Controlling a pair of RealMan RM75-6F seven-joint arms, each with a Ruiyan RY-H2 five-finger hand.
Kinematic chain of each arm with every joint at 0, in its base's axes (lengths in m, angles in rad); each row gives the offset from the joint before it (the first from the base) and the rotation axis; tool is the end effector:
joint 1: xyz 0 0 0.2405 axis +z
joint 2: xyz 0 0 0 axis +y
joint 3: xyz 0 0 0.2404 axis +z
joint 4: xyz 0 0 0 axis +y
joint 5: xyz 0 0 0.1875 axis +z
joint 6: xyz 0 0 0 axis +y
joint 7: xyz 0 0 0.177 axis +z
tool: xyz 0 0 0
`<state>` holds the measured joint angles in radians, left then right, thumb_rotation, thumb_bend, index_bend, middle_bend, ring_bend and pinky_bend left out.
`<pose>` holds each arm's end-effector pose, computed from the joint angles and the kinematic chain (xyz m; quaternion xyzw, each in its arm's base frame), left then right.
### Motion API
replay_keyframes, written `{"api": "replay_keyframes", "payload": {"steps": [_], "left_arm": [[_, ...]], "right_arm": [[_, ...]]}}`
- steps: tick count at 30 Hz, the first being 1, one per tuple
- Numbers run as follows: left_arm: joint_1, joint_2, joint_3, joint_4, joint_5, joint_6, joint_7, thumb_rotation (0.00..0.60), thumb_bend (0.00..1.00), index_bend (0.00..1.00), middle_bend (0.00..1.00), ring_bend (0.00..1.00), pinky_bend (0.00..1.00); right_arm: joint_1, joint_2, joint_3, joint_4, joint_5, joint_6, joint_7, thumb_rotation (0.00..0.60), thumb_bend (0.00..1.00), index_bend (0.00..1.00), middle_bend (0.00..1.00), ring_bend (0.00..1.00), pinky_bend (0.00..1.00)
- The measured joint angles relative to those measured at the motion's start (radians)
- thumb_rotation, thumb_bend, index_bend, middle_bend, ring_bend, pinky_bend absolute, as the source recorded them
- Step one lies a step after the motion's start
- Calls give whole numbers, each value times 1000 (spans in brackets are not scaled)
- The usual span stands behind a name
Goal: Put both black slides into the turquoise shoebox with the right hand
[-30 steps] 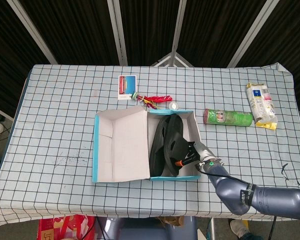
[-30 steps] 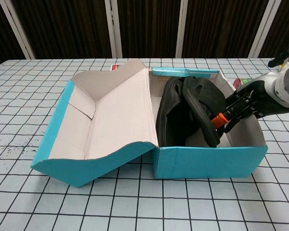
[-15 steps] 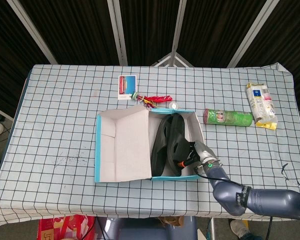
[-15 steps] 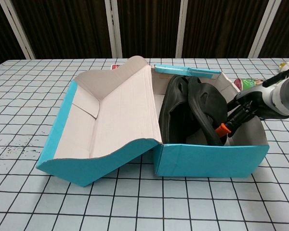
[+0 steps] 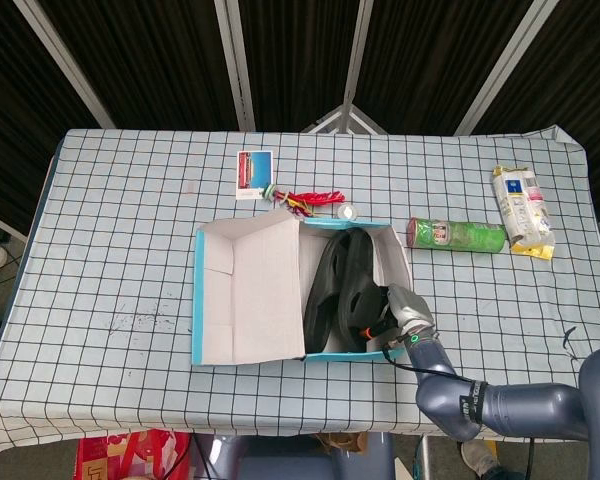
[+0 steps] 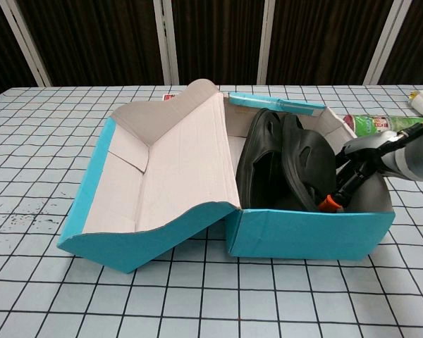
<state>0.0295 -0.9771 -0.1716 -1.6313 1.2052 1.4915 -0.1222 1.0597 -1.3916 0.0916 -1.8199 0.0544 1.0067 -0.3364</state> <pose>-0.3443 0.1873 0.2593 -0.4413 -0.4269 -0.3578 0.7035 -0.1612 -0.3289 -0.0080 0.5453 -0.7066 0.1872 0.4102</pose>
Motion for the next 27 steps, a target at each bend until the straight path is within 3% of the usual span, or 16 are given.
{"api": "replay_keyframes", "payload": {"steps": [10, 27], "left_arm": [[0, 1, 0, 0, 1, 0, -4, 600, 373, 83, 0, 0, 87], [3, 5, -1, 6, 1, -3, -25, 600, 373, 83, 0, 0, 87]], "right_arm": [[8, -68, 11, -18, -4, 140, -98, 600, 509, 525, 515, 349, 95], [64, -218, 170, 25, 161, 334, -309, 600, 509, 525, 528, 361, 96]]}}
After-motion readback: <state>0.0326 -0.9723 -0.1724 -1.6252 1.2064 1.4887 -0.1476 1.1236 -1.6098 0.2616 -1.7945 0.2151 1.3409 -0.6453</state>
